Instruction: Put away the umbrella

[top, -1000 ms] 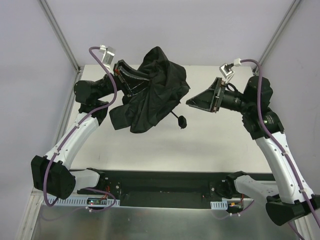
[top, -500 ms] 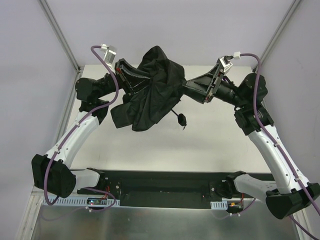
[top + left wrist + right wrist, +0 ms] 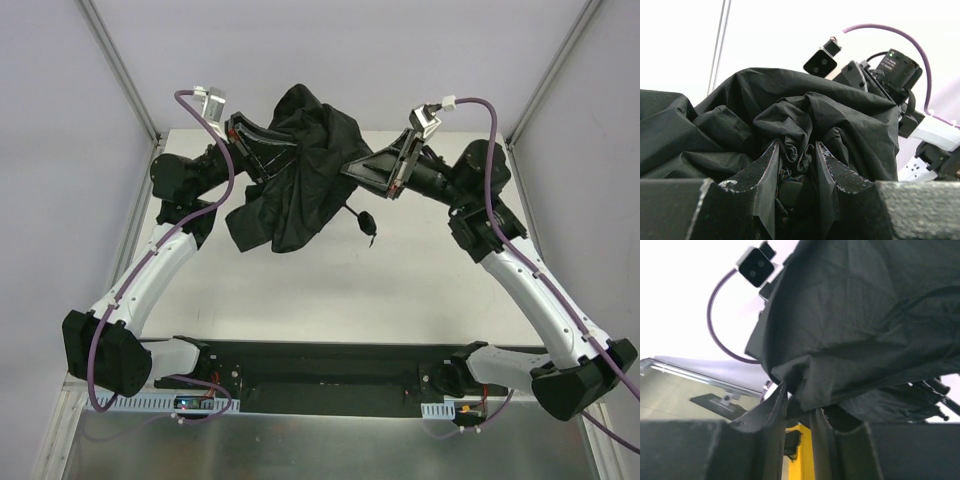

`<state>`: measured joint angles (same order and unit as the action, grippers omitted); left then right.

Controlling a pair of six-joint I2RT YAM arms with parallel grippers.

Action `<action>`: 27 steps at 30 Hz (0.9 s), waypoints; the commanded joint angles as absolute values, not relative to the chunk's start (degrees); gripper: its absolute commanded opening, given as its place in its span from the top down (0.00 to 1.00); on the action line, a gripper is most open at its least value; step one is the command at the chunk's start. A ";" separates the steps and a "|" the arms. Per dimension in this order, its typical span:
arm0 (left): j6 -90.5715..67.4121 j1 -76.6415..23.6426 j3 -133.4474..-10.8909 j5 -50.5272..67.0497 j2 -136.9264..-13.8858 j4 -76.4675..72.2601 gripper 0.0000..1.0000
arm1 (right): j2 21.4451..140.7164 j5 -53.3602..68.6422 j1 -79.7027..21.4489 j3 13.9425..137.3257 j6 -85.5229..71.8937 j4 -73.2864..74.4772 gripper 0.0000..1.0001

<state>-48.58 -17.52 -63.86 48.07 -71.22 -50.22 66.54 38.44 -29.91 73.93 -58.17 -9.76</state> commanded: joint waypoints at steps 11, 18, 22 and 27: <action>-41.31 -17.23 -64.42 25.41 -65.83 -41.40 1.00 | 75.66 47.36 -36.73 80.94 -59.32 -22.76 1.00; -44.38 -17.23 -65.39 20.92 -66.01 -39.99 1.00 | 79.19 47.64 -38.32 81.39 -58.46 -20.32 0.99; -49.29 -17.23 -63.55 20.91 -66.18 -44.89 1.00 | 80.86 46.49 -39.64 81.91 -55.29 -13.80 0.88; -50.89 -16.00 -63.01 33.27 -68.20 -54.74 1.00 | 81.22 48.86 -39.90 86.31 -50.11 -8.19 0.71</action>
